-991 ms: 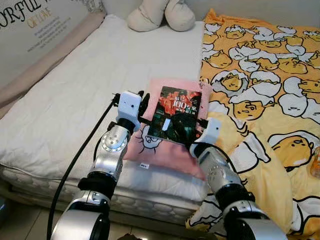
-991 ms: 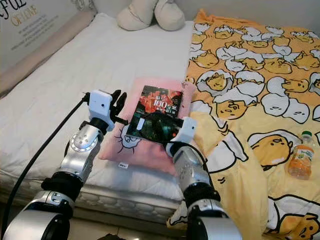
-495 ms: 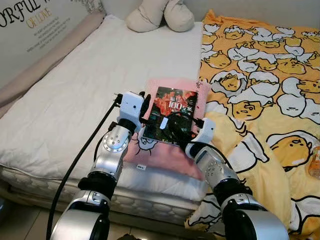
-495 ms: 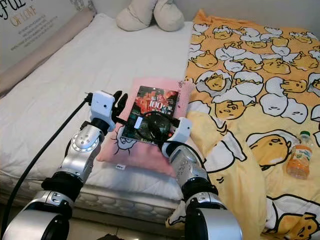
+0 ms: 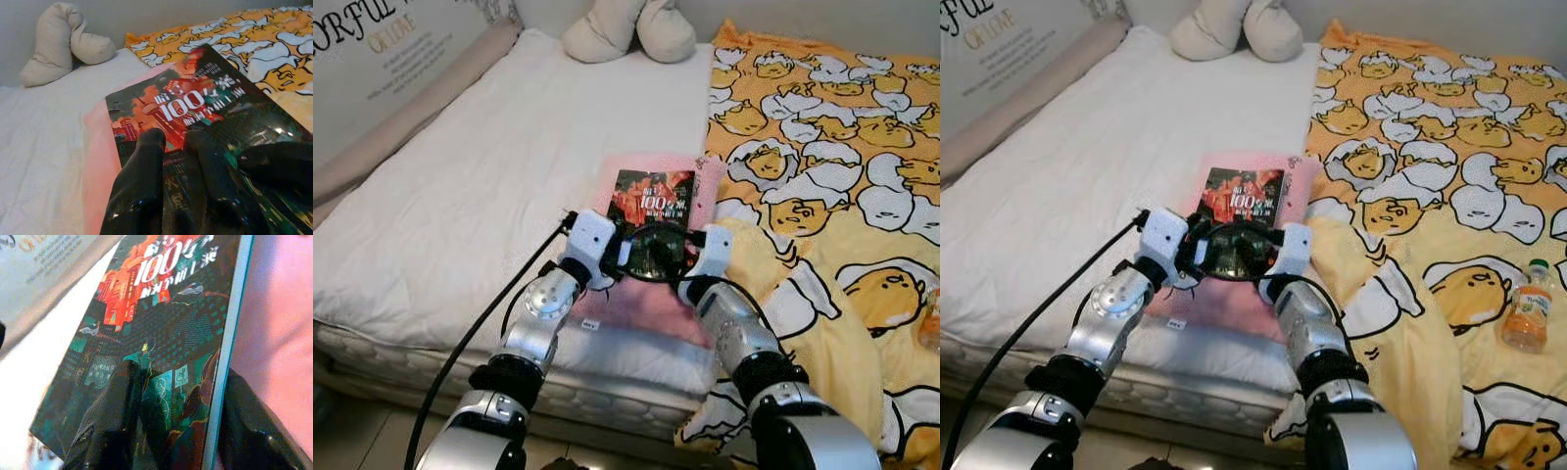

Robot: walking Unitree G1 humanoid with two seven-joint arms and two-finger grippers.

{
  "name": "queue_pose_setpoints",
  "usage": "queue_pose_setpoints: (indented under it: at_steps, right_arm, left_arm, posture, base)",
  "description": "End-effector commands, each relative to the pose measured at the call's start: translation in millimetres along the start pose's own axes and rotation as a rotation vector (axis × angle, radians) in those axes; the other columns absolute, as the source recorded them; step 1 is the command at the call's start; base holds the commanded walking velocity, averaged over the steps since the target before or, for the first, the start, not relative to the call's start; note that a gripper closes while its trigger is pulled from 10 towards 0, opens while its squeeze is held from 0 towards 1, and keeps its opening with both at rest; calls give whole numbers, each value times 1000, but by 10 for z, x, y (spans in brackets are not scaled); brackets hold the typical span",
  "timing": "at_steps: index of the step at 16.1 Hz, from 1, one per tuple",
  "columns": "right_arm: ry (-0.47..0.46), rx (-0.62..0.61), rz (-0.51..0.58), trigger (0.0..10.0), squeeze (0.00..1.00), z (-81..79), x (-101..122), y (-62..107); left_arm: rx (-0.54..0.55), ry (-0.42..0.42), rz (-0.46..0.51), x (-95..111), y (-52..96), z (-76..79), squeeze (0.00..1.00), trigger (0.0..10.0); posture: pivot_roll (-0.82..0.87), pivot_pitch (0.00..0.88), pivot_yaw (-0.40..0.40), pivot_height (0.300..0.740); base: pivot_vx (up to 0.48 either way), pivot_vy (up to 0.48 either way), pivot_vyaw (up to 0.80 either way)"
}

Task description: Clean up the room

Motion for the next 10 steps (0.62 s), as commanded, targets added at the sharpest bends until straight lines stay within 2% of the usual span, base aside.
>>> queue_pose_setpoints:
  at_steps: [1, 4, 6, 7, 9, 10]
  right_arm:
    - [77, -4, 18, 0, 0, -24, 33, 0]
    - [180, -42, 49, 0, 0, -7, 10, 49]
    - [204, -56, 66, 0, 0, -3, 20, 61]
    - [235, -66, 107, 0, 0, -24, 72, 74]
    - [185, -93, 128, 0, 0, 15, 117, 76]
    - [142, -140, 176, 0, 0, 106, 231, 94]
  left_arm:
    - [-6, -28, 4, 10, 2, 0, 0, 10000]
    - [-20, -35, -7, -6, 14, -2, 0, 10000]
    - [-22, -38, -11, -11, 12, 2, 0, 10000]
    - [-24, -45, -16, -18, 7, 5, 0, 10000]
    - [23, 19, -50, -81, 13, -48, 0, 10000]
    - [145, 148, -82, -166, 50, -213, 0, 10000]
  posture:
    - [-13, 0, 27, 740]
    - [-18, 0, 32, 740]
    - [-18, 0, 33, 740]
    - [-19, 0, 34, 740]
    - [-16, 0, 37, 740]
    - [-17, 0, 37, 740]
  base:
    - [0, 0, 0]
    - [0, 0, 0]
    - [0, 0, 0]
    - [0, 0, 0]
    - [0, 0, 0]
    - [0, 0, 0]
Point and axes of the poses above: a point about 5 cm out from each wrist's last joint towards the gripper, its own y axis pointing back from the gripper into the wrist, its own x axis along the axis of the wrist's last joint, z = x × y, the point moved 2 cm from there along -y, pointing out of the wrist towards the gripper, and after that the axes turned 2 degrees about y, right-handed, at the moved point
